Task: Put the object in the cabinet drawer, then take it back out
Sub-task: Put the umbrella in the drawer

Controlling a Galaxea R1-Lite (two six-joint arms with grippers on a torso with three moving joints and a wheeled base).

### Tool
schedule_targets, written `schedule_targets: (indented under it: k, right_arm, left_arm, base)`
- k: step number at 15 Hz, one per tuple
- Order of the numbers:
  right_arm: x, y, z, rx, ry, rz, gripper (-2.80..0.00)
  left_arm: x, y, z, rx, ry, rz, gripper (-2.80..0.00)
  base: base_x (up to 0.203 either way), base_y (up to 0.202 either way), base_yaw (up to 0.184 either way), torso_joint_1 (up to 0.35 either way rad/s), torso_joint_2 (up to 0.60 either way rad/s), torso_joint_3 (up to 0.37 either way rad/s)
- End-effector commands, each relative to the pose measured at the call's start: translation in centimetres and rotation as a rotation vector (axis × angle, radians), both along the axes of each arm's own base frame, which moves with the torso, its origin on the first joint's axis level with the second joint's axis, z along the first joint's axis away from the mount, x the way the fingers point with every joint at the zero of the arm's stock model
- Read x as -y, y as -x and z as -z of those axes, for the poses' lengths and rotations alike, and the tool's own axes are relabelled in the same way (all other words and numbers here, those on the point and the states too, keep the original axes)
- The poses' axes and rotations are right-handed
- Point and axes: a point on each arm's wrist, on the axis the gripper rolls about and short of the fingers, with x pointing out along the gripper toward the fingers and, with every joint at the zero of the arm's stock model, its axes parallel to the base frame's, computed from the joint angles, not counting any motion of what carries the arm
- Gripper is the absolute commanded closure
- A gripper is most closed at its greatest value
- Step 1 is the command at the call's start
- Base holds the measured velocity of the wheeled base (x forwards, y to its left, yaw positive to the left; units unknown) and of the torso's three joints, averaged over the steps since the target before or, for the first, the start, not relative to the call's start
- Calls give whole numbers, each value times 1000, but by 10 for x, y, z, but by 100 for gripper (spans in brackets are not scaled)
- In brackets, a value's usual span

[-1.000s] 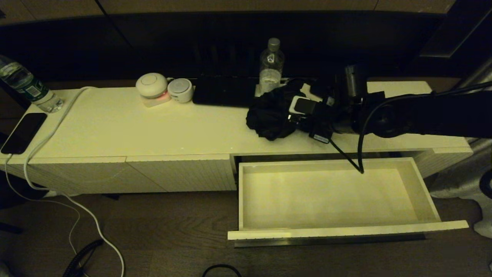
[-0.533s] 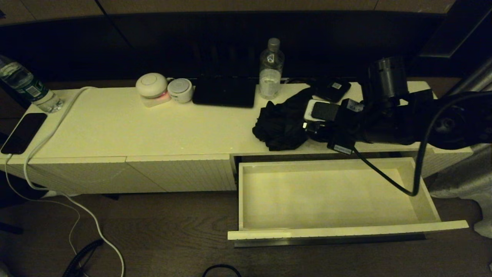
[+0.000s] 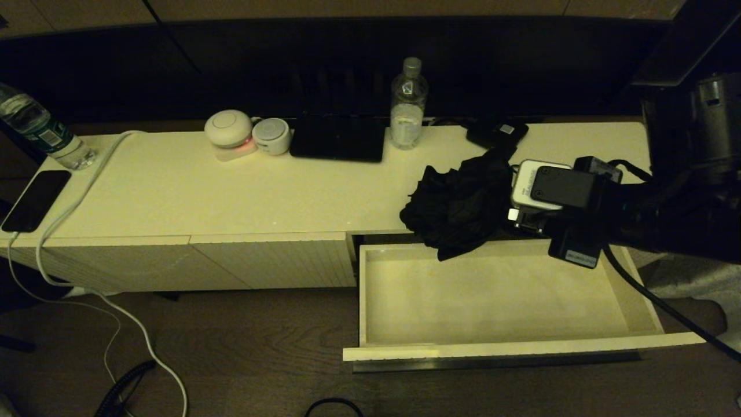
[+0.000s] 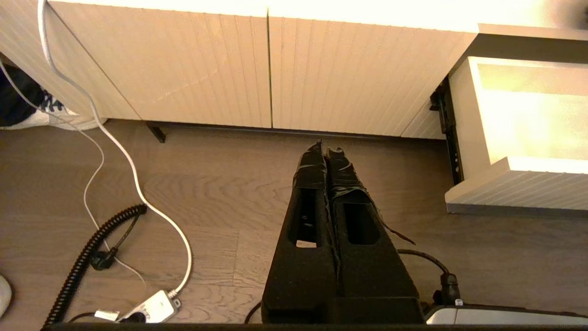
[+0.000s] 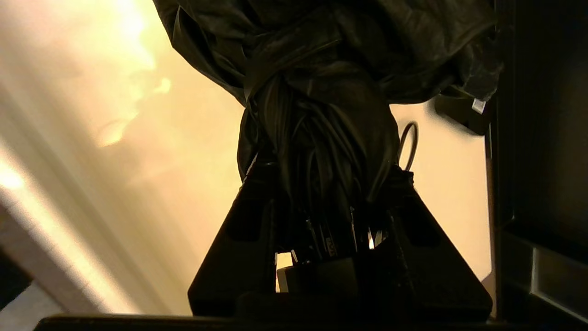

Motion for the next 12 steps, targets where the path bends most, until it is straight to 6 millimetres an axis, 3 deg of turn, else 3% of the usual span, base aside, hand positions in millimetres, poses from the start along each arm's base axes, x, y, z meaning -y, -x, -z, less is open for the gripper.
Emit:
schedule_targets:
  k: [1,4,7,12]
  right_arm:
    - [4,31,-5,26,-10,-52,0]
    - [3,42,-4,22,-8,-79,0]
    - [5,51,10,-38,32,-93,0]
    - [3,31,40,-145,87,-50,0]
  left_arm:
    - [0,0,0,2,1,-1,0]
    - [0,0,0,2,1,-1,0]
    - [0,0,0,0,1,-1,0]
    - [0,0,0,2,1,-1,0]
  base:
    - [0,0,0,0,0,0]
    - [0,0,0,0,0,0]
    - [0,0,0,0,0,0]
    - [0,0,0,0,0,0]
